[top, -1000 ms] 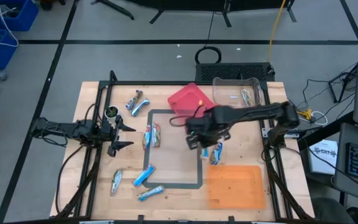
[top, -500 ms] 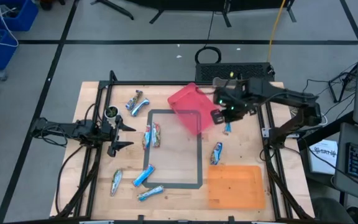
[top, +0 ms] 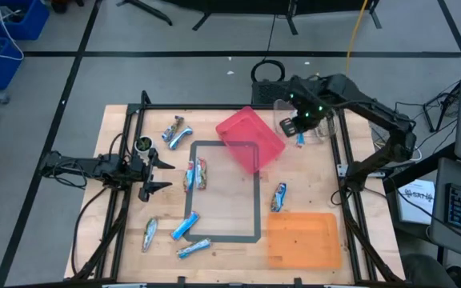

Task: Pick and place Granola Bars by type
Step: Put the yellow granola bar into the transparent bin

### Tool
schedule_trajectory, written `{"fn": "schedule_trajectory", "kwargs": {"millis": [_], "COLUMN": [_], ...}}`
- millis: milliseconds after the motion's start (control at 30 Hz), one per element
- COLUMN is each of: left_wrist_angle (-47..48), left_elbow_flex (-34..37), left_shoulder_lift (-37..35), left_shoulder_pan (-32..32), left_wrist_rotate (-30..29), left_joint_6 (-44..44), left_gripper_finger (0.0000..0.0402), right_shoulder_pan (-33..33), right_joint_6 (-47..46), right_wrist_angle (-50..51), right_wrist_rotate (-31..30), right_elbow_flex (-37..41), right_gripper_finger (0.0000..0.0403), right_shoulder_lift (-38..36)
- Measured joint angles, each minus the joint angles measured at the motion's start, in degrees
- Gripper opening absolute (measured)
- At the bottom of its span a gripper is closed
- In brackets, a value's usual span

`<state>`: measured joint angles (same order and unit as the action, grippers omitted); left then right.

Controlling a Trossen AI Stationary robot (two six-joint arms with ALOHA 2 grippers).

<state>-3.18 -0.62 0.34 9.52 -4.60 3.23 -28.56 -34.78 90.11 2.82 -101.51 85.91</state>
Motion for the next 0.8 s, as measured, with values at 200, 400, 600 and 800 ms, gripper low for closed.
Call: {"fn": "schedule_trajectory", "kwargs": {"millis": [200,400,600,800], "left_wrist_angle": [0.0,0.0,0.0,0.0], "left_elbow_flex": [0.0,0.0,0.0,0.0], "left_shoulder_lift": [0.0,0.0,0.0,0.0], "left_shoulder_pan": [0.0,0.0,0.0,0.0], "left_wrist_rotate": [0.0,0.0,0.0,0.0], "left_joint_6": [0.0,0.0,0.0,0.0], "left_gripper_finger": [0.0280,0.0282,0.0287,0.0280], "right_shoulder_pan": [-6.9,-13.0,-17.8,-21.3], "right_joint_6": [8.8,14.3,16.6,18.3], "right_wrist_angle": [-0.1,-0.1,-0.4,-2.1], "right_wrist_rotate": [-1.4,-1.5,-1.5,-1.4], "right_elbow_flex": [0.0,0.0,0.0,-0.1], "right_gripper_finger": [0.0004,0.0003,0.0003,0.0003], "right_shoulder_lift": [0.0,0.4,3.2,7.5]}}
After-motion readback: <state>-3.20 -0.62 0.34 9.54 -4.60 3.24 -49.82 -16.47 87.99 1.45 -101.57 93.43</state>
